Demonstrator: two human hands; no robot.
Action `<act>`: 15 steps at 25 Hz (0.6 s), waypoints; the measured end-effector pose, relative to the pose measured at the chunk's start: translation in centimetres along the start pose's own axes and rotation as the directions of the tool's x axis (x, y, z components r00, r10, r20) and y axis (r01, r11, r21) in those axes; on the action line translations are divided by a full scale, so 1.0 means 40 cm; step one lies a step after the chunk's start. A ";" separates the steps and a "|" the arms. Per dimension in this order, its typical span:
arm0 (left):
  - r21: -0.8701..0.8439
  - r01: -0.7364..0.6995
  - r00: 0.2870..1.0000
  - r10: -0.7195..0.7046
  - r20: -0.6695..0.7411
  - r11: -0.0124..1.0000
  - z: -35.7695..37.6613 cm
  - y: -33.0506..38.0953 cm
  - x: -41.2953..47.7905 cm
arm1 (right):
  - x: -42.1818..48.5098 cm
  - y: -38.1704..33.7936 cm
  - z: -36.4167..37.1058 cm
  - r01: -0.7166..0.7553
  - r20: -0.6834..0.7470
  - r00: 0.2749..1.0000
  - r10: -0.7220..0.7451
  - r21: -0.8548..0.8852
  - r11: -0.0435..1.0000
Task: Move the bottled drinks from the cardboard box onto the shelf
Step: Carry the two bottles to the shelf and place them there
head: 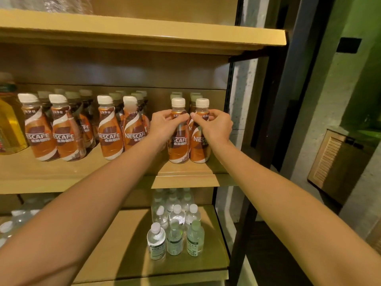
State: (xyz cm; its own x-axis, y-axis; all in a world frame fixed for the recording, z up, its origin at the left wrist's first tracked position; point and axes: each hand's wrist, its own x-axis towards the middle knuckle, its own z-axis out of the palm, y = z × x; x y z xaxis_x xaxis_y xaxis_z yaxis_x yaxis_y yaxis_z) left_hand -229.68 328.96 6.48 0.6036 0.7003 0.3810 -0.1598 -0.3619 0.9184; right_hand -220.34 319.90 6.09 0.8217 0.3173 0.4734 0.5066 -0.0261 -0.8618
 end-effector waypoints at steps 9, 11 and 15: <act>0.386 -0.020 0.985 -0.048 0.167 0.922 -0.023 -0.106 -0.091 | -0.056 0.148 -0.064 0.045 0.381 0.917 0.114 -0.383 0.923; 0.622 0.003 0.976 -0.137 0.167 0.783 -0.026 -0.147 -0.097 | -0.069 0.174 -0.057 0.155 0.454 0.884 0.115 -0.515 0.843; 0.869 -0.029 0.974 -0.180 0.135 0.494 -0.023 -0.188 -0.055 | -0.056 0.186 -0.030 0.224 0.431 0.899 0.075 -0.600 0.768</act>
State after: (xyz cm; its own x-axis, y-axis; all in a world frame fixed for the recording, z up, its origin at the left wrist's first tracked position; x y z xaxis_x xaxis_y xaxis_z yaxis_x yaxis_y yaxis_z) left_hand -230.54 330.71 -1.17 0.7225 0.6644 0.1911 0.5821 -0.7338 0.3504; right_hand -218.08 317.87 -1.17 0.6639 0.6923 0.2828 0.7299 -0.5177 -0.4463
